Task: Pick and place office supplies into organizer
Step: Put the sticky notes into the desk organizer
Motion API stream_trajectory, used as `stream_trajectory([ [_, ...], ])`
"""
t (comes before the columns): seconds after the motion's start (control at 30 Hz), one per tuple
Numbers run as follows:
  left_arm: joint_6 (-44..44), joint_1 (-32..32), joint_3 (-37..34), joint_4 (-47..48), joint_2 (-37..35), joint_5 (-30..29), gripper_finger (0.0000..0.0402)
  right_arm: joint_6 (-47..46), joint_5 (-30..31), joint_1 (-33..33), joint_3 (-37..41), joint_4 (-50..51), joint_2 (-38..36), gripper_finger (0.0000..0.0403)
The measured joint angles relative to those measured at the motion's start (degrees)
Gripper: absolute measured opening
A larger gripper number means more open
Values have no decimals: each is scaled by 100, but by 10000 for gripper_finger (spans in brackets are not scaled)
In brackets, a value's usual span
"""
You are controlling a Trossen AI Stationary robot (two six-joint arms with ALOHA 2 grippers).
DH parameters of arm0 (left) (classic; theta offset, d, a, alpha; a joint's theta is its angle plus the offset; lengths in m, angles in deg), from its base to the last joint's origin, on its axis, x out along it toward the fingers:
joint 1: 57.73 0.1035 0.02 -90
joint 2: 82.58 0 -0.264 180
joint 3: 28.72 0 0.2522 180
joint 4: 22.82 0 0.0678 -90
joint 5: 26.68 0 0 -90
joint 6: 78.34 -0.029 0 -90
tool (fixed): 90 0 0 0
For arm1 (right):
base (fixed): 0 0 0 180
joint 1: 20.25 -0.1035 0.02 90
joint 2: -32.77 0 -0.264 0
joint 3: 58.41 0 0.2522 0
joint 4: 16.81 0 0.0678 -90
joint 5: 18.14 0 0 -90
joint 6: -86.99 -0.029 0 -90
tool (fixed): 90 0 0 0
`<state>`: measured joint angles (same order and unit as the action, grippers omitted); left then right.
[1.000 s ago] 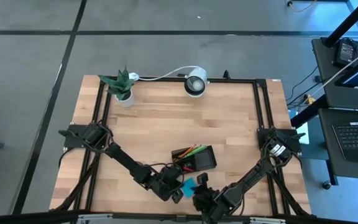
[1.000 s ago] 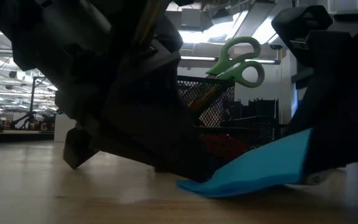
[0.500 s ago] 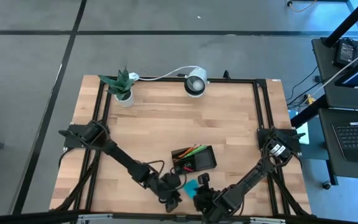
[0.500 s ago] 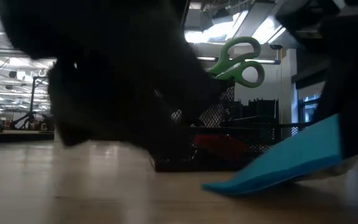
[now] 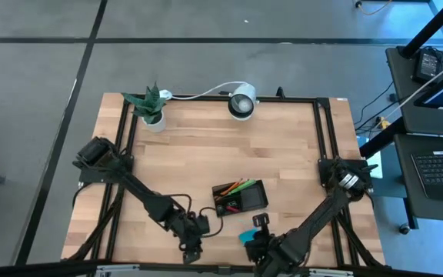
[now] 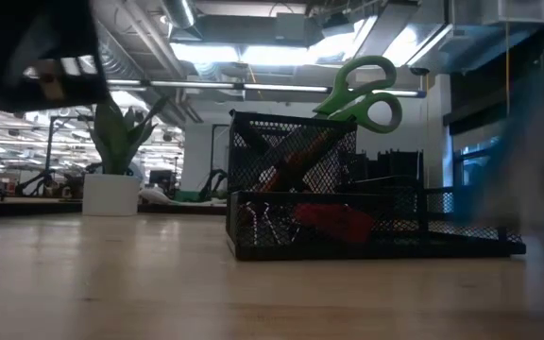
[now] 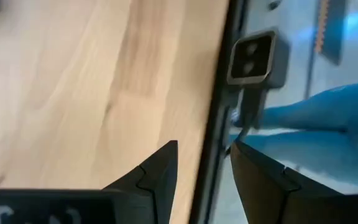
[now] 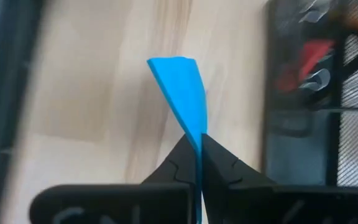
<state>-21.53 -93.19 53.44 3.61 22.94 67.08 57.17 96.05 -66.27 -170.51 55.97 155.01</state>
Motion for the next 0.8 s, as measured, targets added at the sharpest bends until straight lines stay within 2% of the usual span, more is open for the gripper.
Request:
stream_trajectory([
  [0.2,93,-133,0,816,-202,-564,143,-388,148,15,-164,94,-785,9],
  [0.3,91,-209,0,928,-209,-1099,143,-741,610,35,-171,792,-1071,9],
  [0.47,74,-366,0,1191,-210,-1890,143,-1648,1197,165,-156,2083,-1133,9],
  [0.53,156,-424,0,1374,-209,-2218,143,-1770,1463,223,-54,2133,-1128,9],
  [0.63,404,-507,2,1631,-211,-2609,143,-1655,1552,340,329,2090,-1119,9],
  [0.73,454,-548,2,1641,-211,-2634,143,-1603,1545,397,792,1920,-1115,9],
  [0.8,474,-573,2,1640,-211,-2632,143,-1367,1537,401,1061,1412,-1117,9],
])
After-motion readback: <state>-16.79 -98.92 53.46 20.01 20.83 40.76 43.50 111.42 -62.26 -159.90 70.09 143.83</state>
